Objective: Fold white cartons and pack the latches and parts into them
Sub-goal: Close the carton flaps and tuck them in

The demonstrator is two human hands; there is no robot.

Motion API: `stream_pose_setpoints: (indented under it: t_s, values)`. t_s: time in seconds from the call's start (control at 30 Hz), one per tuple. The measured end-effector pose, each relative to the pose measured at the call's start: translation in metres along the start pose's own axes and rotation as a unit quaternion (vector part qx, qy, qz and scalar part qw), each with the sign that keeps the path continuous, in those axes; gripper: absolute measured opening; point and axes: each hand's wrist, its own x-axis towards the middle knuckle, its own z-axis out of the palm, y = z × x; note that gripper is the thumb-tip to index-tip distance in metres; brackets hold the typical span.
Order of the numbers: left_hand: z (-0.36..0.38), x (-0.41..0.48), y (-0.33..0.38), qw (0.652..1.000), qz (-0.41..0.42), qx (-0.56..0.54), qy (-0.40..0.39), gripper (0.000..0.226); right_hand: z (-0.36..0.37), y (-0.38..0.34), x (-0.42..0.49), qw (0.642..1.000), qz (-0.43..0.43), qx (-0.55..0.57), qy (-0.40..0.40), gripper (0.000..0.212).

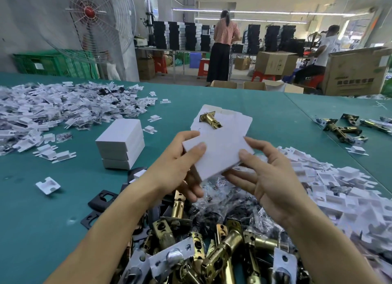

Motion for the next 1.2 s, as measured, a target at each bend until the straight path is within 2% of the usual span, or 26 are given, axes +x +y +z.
stream_pose_setpoints:
  t_s: [0.1,0.17,0.23,0.3,0.37,0.4,0.53,0.63,0.77,0.97,1.1,1.2]
  values:
    - [-0.001,0.004,0.002,0.986,0.039,0.085,0.134,0.025,0.004,0.007,0.000,0.999,0.016,-0.042,-0.016,0.029]
    - [-0.002,0.007,0.001,0.968,0.090,0.143,0.187,0.023,0.006,0.011,0.000,0.997,0.019,-0.076,-0.025,0.033]
    - [0.000,0.007,0.001,0.961,0.095,0.194,0.175,0.024,0.006,0.011,0.000,0.997,0.024,-0.073,-0.023,0.038]
    - [0.005,0.003,0.000,0.967,0.052,0.222,0.115,0.030,0.003,0.006,0.002,0.998,0.029,-0.056,-0.020,0.043]
    - [0.008,0.002,-0.002,0.976,0.021,0.209,0.066,0.033,-0.002,0.000,0.002,0.997,0.035,-0.063,-0.022,0.048]
    - [0.008,0.003,-0.003,0.977,0.022,0.200,0.069,0.030,-0.004,-0.001,0.002,0.996,0.040,-0.079,-0.027,0.051]
    - [0.001,0.009,-0.005,0.981,0.069,0.110,0.142,0.009,-0.002,0.001,0.001,0.985,0.043,-0.155,-0.064,0.066]
    - [-0.008,0.013,-0.004,0.972,0.089,0.041,0.213,0.011,0.000,0.003,-0.001,0.969,0.036,-0.225,-0.098,0.078]
    - [-0.043,0.028,0.005,0.935,0.093,-0.045,0.340,0.017,-0.005,0.002,-0.001,0.955,0.032,-0.274,-0.107,0.062]
    - [-0.102,0.046,0.016,0.892,0.055,-0.066,0.444,0.022,-0.007,-0.001,-0.002,0.951,0.038,-0.276,-0.137,0.033]
    - [-0.122,0.046,-0.003,0.877,0.004,0.039,0.480,0.032,-0.007,-0.001,-0.002,0.950,0.039,-0.276,-0.140,0.024]
    - [-0.130,0.039,-0.025,0.829,-0.047,0.203,0.519,0.045,-0.007,0.001,-0.002,0.949,0.037,-0.278,-0.142,0.020]
